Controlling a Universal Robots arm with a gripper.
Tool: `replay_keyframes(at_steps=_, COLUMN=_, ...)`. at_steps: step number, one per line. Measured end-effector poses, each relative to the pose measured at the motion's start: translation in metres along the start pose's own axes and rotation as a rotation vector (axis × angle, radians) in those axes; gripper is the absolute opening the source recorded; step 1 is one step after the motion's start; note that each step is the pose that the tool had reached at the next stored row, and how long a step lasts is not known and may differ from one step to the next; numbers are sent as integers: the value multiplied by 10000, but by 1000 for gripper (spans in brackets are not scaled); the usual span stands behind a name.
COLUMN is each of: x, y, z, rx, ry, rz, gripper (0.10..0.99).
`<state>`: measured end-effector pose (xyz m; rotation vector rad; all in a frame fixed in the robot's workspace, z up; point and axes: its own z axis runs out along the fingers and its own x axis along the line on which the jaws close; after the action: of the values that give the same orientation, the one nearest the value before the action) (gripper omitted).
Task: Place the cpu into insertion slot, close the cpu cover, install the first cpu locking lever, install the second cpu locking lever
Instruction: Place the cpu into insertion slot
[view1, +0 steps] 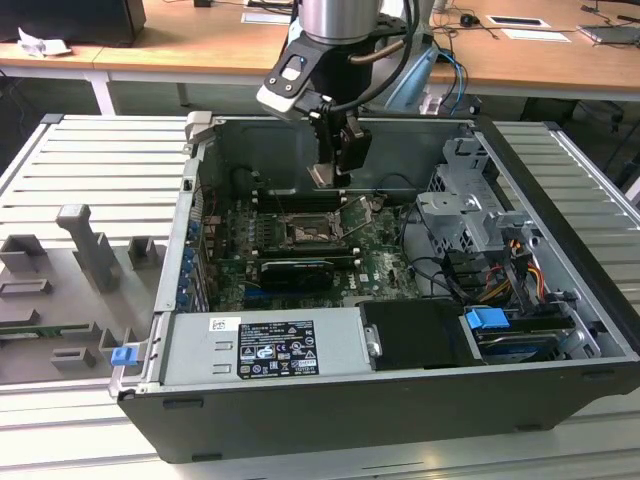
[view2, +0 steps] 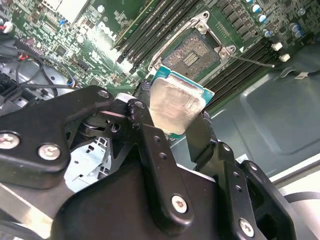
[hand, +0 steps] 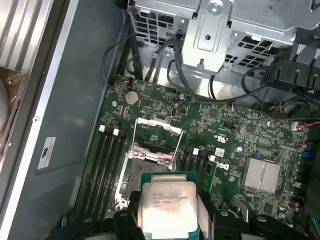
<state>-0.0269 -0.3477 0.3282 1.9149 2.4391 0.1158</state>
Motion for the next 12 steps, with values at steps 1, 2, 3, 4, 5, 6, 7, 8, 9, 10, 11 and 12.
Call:
replay_keyframes(at_steps=1, x=0, y=0, z=2, rx=-1, ry=-7, rz=87, gripper=529)
replay_keyframes(at_steps=2, x=0, y=-1, z=4, rx=-3, ry=-14, rz=172, gripper=529)
replay_keyframes(at_steps=3, x=0, y=-1, z=6, rx=-3, ry=-20, rz=242, gripper=529)
replay_keyframes(at_steps=4, x=0, y=-1, z=8, rx=-5, ry=-26, rz=316, gripper=529)
replay_keyframes(at_steps=5, x=0, y=-1, z=10, rx=-6, ry=-31, rz=382, gripper=529)
replay_keyframes(at_steps=6, x=0, y=-1, z=12, rx=-7, ry=-37, rz=450, gripper=529)
replay_keyframes(at_steps=7, x=0, y=-1, z=14, rx=-8, ry=-43, rz=516, gripper=529)
replay_keyframes(at_steps=8, x=0, y=-1, z=16, rx=-9, ry=-48, rz=587, gripper=529)
replay_keyframes(at_steps=9, x=0, y=-2, z=18, rx=-11, ry=-56, rz=680, gripper=529)
replay_keyframes(at_steps=10, x=0, y=-2, z=20, rx=-12, ry=-61, rz=747, gripper=529)
replay_keyframes(at_steps=11, x=1, y=-2, z=25, rx=-14, ry=-73, rz=883, gripper=529)
replay_keyframes(at_steps=12, x=2, y=-2, z=31, rx=-16, ry=-83, rz=999, gripper=529)
